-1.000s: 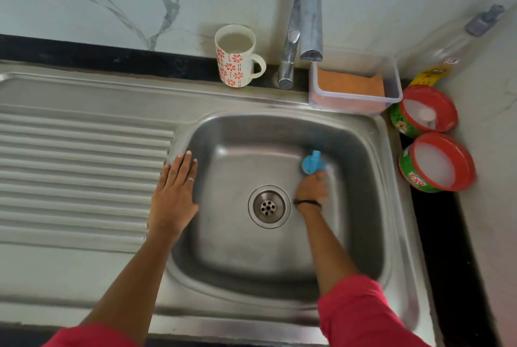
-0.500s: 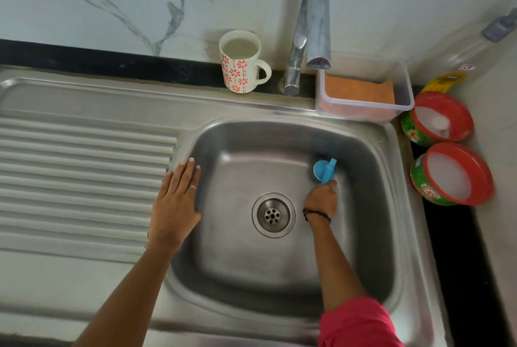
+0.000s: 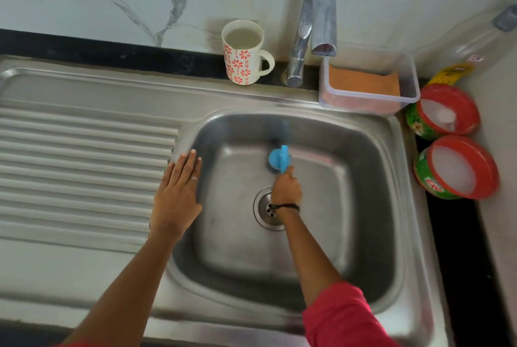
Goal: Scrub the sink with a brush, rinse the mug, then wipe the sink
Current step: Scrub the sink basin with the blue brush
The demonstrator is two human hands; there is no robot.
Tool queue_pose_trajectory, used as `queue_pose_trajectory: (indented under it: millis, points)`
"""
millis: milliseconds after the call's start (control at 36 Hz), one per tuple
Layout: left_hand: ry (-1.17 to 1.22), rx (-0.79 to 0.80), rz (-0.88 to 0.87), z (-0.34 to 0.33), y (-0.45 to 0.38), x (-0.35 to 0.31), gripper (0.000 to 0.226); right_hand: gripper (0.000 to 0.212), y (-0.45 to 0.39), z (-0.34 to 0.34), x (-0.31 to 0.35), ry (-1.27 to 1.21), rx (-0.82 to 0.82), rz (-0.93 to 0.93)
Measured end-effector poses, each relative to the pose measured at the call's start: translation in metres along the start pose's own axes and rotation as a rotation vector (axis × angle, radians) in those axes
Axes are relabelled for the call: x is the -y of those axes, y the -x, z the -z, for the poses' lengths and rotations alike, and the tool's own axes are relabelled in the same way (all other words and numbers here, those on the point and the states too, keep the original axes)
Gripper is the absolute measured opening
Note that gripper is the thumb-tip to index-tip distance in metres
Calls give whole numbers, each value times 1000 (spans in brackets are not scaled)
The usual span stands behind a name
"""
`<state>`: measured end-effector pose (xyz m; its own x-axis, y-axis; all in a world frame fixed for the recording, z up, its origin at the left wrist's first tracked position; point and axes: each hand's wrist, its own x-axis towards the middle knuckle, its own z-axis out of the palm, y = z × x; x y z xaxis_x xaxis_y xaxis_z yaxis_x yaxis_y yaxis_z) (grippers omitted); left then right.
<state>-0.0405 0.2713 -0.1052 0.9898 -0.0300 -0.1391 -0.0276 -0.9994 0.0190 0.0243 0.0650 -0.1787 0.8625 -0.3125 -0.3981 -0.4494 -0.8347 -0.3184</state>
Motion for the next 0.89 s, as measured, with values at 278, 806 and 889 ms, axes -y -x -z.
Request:
queue_pose_trajectory:
  millis: [278, 806, 889]
  points:
    - [17, -20, -5, 0, 0, -1, 94, 43, 14, -4, 5, -33, 38, -86]
    - [43, -12, -34, 7, 3, 0, 93, 43, 117, -16, -22, 464, 623, 795]
    - [46, -33, -34, 5, 2, 1, 95, 42, 117, -13, -25, 507, 593, 826]
